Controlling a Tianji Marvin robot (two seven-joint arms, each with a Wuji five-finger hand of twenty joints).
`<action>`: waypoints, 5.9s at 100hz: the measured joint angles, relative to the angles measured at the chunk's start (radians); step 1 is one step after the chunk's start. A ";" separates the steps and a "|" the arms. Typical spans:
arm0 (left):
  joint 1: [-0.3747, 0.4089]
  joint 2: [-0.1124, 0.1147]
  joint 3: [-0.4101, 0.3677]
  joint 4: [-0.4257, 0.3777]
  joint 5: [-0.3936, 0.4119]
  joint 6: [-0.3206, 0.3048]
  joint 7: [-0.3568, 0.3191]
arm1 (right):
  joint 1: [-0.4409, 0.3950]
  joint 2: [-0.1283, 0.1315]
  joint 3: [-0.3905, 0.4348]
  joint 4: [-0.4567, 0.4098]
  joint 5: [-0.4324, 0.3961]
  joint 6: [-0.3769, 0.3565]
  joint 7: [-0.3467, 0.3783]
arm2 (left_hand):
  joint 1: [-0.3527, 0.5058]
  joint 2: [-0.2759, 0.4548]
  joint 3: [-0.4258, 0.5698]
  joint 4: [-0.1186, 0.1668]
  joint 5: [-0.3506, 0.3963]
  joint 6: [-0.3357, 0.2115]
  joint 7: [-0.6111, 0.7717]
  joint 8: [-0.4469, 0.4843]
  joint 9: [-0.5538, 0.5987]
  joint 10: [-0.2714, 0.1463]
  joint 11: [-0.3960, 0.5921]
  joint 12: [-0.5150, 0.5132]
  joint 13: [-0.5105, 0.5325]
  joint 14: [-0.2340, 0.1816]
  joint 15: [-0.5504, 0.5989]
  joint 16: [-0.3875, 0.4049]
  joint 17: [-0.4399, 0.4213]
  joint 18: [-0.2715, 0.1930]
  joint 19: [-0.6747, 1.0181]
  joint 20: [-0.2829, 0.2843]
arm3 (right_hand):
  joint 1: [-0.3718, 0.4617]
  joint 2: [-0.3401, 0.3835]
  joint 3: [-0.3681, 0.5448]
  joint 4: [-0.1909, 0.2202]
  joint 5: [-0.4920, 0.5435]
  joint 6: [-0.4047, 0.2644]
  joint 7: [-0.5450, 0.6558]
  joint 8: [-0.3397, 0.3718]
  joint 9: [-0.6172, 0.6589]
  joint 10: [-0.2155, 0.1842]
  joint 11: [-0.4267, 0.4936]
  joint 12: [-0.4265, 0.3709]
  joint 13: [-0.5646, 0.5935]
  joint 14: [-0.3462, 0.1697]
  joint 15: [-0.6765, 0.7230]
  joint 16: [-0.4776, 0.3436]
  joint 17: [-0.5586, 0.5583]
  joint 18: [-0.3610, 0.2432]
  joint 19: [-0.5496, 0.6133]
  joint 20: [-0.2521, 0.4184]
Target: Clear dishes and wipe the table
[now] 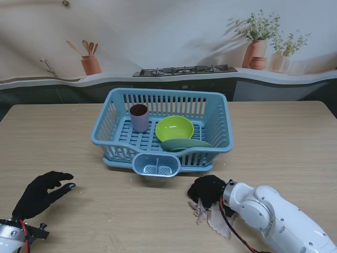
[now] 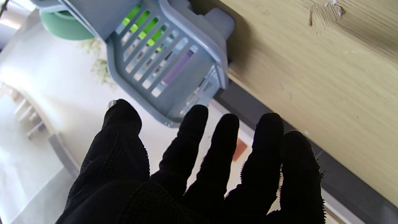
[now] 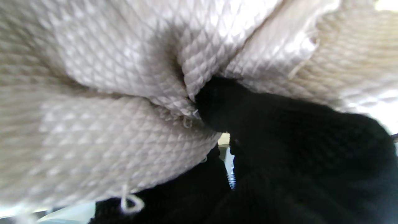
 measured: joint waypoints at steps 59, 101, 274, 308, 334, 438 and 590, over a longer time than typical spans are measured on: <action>0.003 -0.001 -0.002 -0.001 0.002 -0.004 0.013 | -0.130 -0.037 0.181 -0.039 -0.107 -0.058 -0.011 | 0.000 0.000 -0.010 0.000 0.000 0.000 0.000 0.000 0.000 0.000 0.000 0.000 0.000 0.000 0.000 0.000 0.000 0.000 0.000 0.000 | 0.000 0.012 -0.037 -0.002 -0.010 -0.019 0.003 -0.011 -0.012 -0.026 -0.018 -0.004 0.000 -0.017 0.000 0.000 0.000 -0.020 0.000 0.000; 0.003 -0.001 -0.002 -0.002 0.000 -0.004 0.010 | -0.203 -0.020 0.314 -0.042 -0.204 -0.096 -0.051 | 0.000 0.000 -0.010 0.000 0.000 0.000 0.000 0.000 0.000 0.000 0.000 0.000 0.000 0.000 0.000 0.000 0.000 0.000 0.000 0.000 | 0.000 0.012 -0.026 -0.003 -0.010 -0.024 0.037 0.001 -0.014 -0.023 -0.036 -0.017 0.000 -0.017 0.000 0.000 0.000 -0.020 0.000 0.000; -0.003 -0.001 0.002 0.000 -0.006 0.005 0.003 | -0.202 -0.020 0.181 -0.166 0.415 -0.090 0.176 | 0.006 0.000 -0.023 0.000 0.000 0.000 0.000 0.000 0.000 0.000 0.000 0.000 0.000 0.000 -0.001 0.000 0.000 0.000 -0.008 0.000 | -0.410 0.164 -0.368 0.071 -0.426 -0.005 -0.742 -0.040 -0.471 -0.184 -0.637 -0.186 -0.628 -0.132 -0.795 -0.093 -0.727 -0.082 -0.663 -0.137; -0.003 -0.001 0.002 0.000 -0.007 0.006 -0.003 | -0.231 -0.017 0.221 -0.185 0.394 -0.129 0.155 | 0.007 0.000 -0.024 0.000 0.000 0.000 0.000 0.000 0.000 0.000 0.000 0.000 -0.001 0.000 -0.001 0.000 0.000 0.000 -0.008 0.000 | -0.423 0.162 -0.367 0.071 -0.406 0.047 -0.755 -0.027 -0.506 -0.185 -0.606 -0.185 -0.634 -0.142 -0.721 -0.066 -0.710 -0.093 -0.683 -0.083; -0.004 -0.001 0.002 0.000 -0.005 0.001 0.000 | -0.276 -0.029 0.291 -0.192 0.358 -0.143 0.117 | 0.007 0.000 -0.024 0.000 0.000 0.000 0.000 0.000 0.000 0.000 0.000 0.000 -0.001 0.000 -0.001 0.000 0.000 0.000 -0.008 0.000 | -0.422 0.148 -0.343 0.071 -0.406 0.135 -0.655 0.042 -0.505 -0.129 -0.427 -0.113 -0.606 -0.129 -0.517 0.035 -0.647 -0.110 -0.532 -0.048; -0.003 0.002 -0.002 -0.003 -0.005 -0.009 -0.033 | -0.289 -0.059 0.468 -0.028 0.072 -0.178 -0.141 | 0.007 0.001 -0.025 0.000 0.000 0.000 0.000 0.000 0.000 0.000 -0.001 0.000 -0.001 0.000 -0.001 0.000 0.000 0.000 -0.008 0.000 | -0.420 0.112 -0.340 0.071 -0.406 0.172 -0.461 0.160 -0.469 -0.095 -0.235 -0.047 -0.562 -0.080 -0.285 0.148 -0.571 -0.143 -0.355 -0.011; 0.042 0.064 0.097 -0.221 -0.086 0.280 -0.324 | -0.175 -0.077 0.495 0.148 -0.032 -0.083 -0.378 | 0.015 0.001 -0.022 0.000 -0.006 -0.011 -0.015 -0.007 -0.055 -0.002 -0.043 -0.016 -0.055 -0.010 -0.074 -0.024 -0.043 -0.037 -0.061 -0.037 | -0.382 0.113 -0.344 0.071 -0.406 0.186 -0.649 0.038 -0.470 -0.094 -0.429 -0.110 -0.523 -0.080 -0.583 0.006 -0.557 -0.021 -0.555 -0.159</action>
